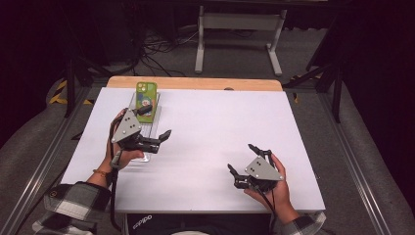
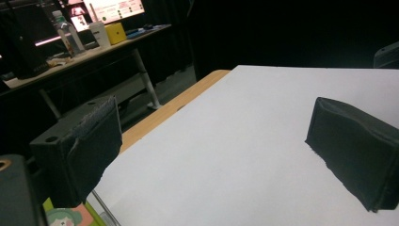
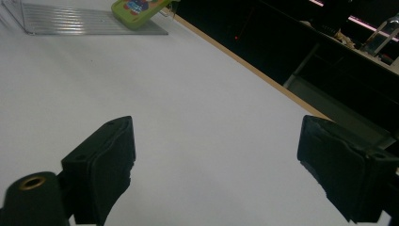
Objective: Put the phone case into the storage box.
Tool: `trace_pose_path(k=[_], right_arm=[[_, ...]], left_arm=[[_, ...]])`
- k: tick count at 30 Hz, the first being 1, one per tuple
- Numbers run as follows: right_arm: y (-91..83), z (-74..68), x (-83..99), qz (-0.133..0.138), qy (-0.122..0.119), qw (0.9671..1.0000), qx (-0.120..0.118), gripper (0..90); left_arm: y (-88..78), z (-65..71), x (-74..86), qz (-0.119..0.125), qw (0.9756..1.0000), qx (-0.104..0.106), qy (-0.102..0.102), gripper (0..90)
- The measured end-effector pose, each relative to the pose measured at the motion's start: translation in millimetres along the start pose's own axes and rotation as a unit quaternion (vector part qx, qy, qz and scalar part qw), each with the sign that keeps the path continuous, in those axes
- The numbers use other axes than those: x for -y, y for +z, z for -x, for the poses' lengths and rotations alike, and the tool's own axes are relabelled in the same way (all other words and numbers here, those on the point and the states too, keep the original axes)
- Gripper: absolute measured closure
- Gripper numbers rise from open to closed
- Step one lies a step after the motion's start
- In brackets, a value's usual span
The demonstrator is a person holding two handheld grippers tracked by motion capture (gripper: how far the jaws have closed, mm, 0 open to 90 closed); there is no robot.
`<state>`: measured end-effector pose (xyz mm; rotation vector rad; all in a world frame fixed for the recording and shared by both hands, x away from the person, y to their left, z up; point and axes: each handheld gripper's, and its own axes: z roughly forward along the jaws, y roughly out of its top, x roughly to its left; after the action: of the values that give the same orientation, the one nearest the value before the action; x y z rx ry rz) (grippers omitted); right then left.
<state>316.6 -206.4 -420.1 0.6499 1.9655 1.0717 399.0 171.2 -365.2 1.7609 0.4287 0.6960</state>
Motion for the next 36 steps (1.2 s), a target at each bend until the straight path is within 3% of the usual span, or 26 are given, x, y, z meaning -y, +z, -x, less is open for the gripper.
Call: trace_pose_path(k=[36], right_arm=[[-4.5,2.9,-3.9,0.019,0.019,0.9996,-0.006,12.5]], left_arm=[[-30.1,28.4,17.6,-0.01,0.9997,0.011,0.022,5.3]])
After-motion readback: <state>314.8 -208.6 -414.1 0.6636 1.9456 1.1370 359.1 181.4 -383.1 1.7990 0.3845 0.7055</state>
